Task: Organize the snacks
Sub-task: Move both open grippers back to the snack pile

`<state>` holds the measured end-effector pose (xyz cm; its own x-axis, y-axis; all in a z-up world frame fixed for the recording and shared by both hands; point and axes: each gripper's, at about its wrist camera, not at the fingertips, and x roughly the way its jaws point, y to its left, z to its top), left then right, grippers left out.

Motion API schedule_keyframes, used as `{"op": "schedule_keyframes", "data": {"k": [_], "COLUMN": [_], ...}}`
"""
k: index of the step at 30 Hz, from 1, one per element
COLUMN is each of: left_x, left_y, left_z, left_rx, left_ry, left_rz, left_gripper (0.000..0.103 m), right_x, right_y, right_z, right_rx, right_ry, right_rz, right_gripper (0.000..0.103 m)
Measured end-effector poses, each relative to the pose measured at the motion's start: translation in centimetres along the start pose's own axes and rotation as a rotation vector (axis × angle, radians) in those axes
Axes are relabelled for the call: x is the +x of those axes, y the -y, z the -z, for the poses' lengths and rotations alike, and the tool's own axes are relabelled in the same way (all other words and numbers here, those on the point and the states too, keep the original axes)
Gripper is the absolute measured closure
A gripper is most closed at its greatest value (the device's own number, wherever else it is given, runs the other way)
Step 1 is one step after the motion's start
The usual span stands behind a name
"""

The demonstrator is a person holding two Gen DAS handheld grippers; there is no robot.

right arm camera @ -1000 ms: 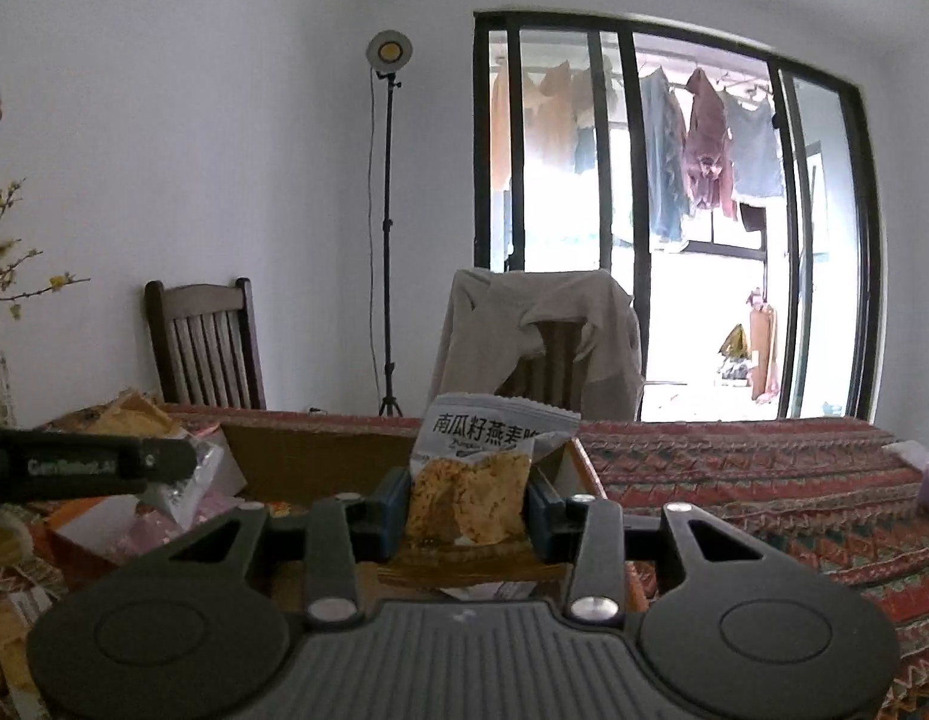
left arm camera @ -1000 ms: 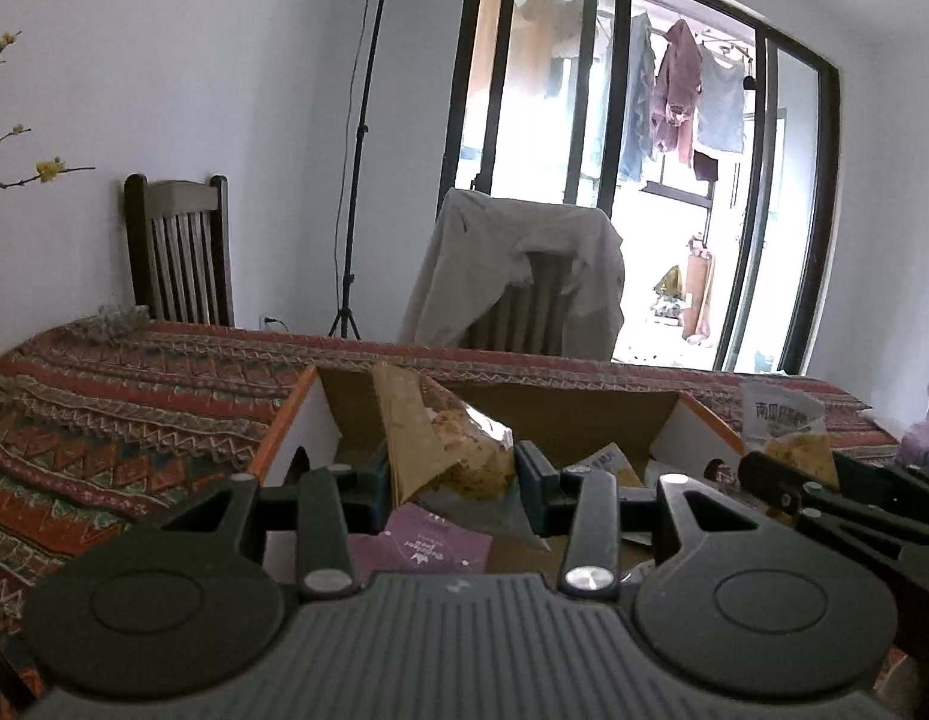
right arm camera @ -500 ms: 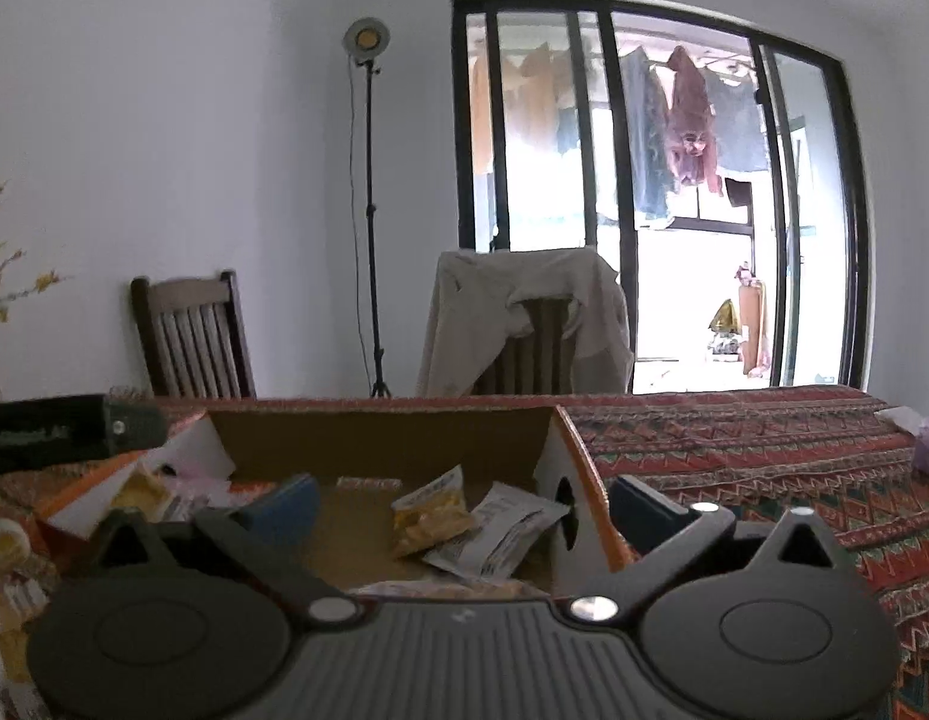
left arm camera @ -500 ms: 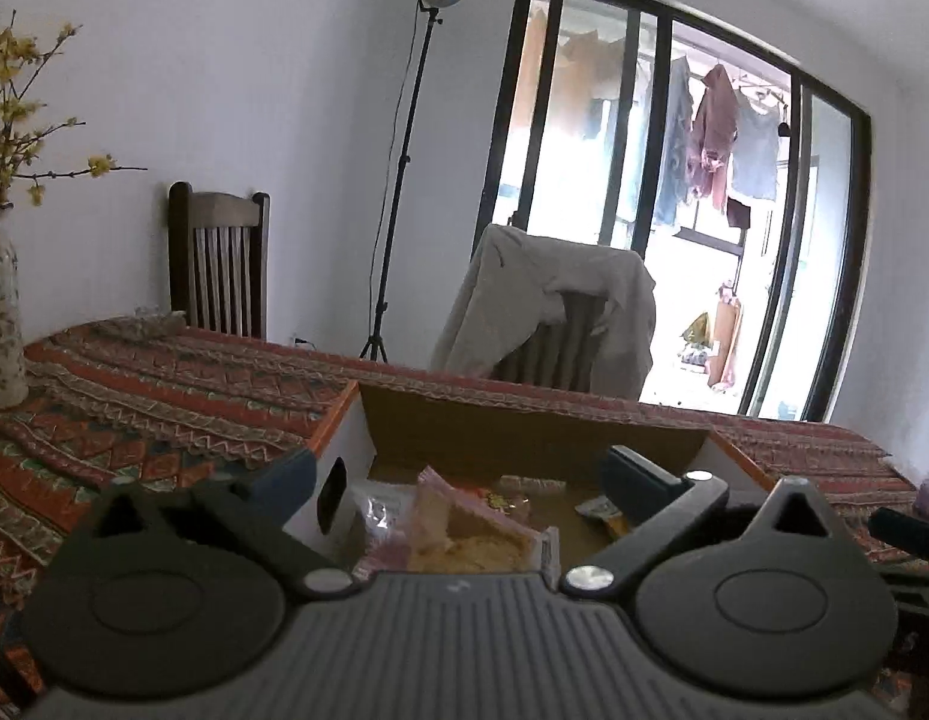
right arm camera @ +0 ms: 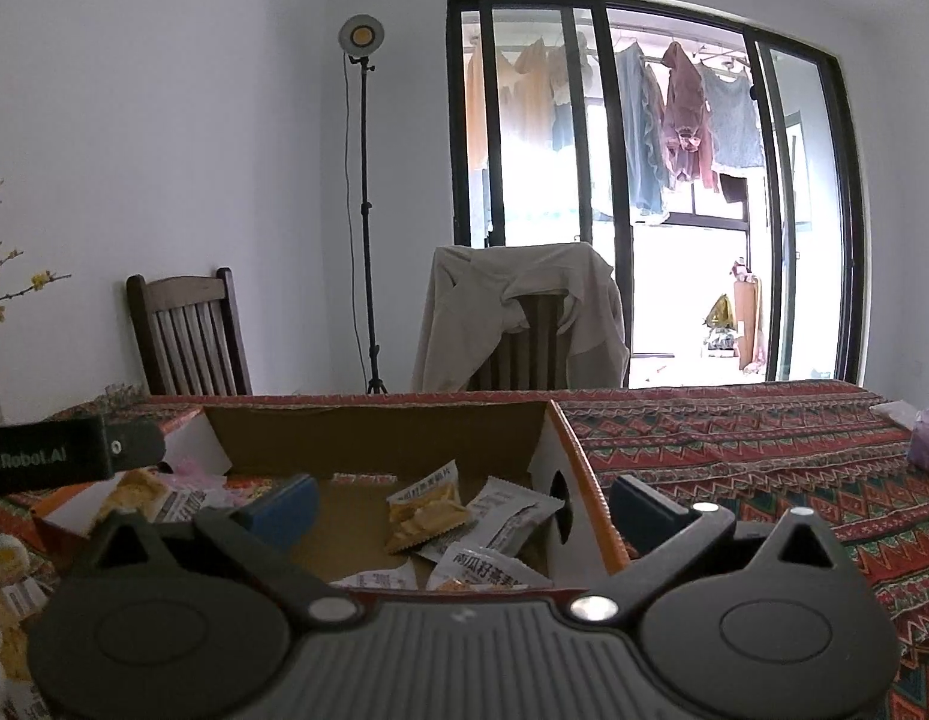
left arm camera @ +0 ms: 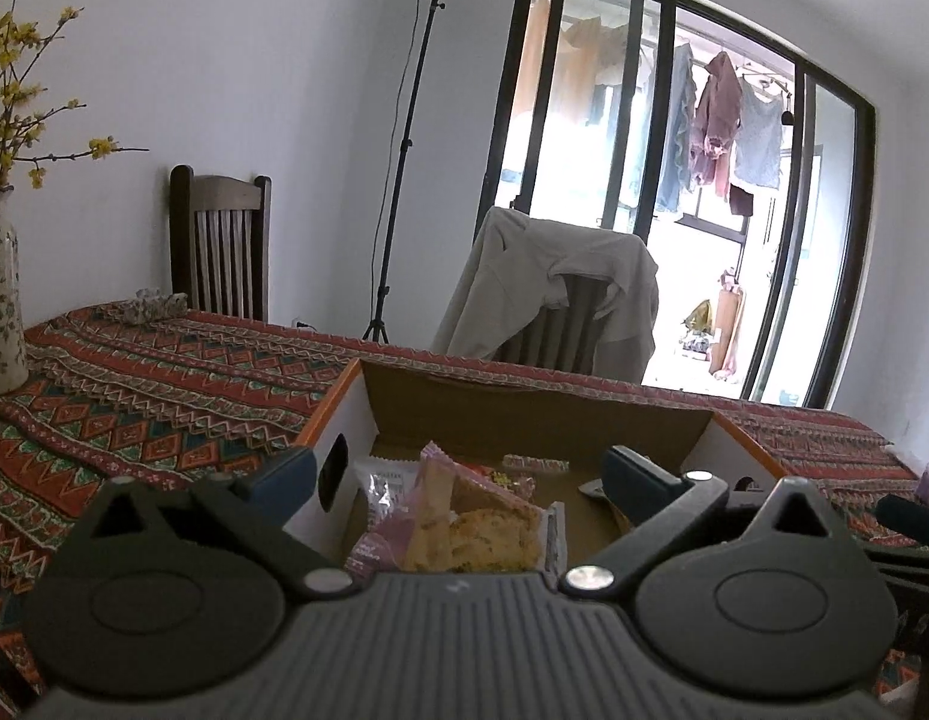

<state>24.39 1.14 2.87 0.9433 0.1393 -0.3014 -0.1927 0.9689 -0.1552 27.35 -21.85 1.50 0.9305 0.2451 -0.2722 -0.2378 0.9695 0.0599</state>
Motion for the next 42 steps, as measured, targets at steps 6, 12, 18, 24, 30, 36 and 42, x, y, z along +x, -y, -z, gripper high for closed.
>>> {"op": "schedule_keyframes", "data": {"k": [6, 12, 18, 24, 30, 36, 42], "left_x": [-0.2, -1.6, -2.8, -5.0, -6.9, -8.7, -10.7], "left_y": [-0.4, -1.4, -1.9, -2.9, -4.3, -6.0, -7.5], "left_z": [-0.4, -2.0, -2.5, -1.7, 0.1, 2.2, 3.9], "left_rx": [-0.042, -0.106, -0.110, -0.054, -0.028, -0.009, 0.011], "left_ry": [-0.029, -0.034, -0.051, -0.067, -0.107, -0.143, -0.156], "left_rz": [0.020, -0.001, -0.006, -0.003, -0.007, -0.012, -0.016], "left_gripper": [0.000, 0.000, 0.000, 0.000, 0.000, 0.000, 0.000], "right_x": [-0.1, -0.3, -0.5, -2.1, -4.3, -6.9, -9.1], "right_y": [0.1, 0.4, 0.4, 0.0, -0.6, -0.6, -0.6], "right_z": [0.0, -0.2, -0.2, -1.2, -1.5, 0.0, 1.7], "right_rx": [0.006, 0.015, 0.022, -0.007, -0.036, -0.038, -0.042], "right_ry": [0.001, 0.002, -0.008, -0.010, -0.072, -0.120, -0.164], "right_rz": [-0.004, -0.011, -0.009, 0.013, 0.019, 0.009, 0.016], "right_gripper": [0.000, 0.000, 0.000, 0.000, 0.000, 0.000, 0.000]}}
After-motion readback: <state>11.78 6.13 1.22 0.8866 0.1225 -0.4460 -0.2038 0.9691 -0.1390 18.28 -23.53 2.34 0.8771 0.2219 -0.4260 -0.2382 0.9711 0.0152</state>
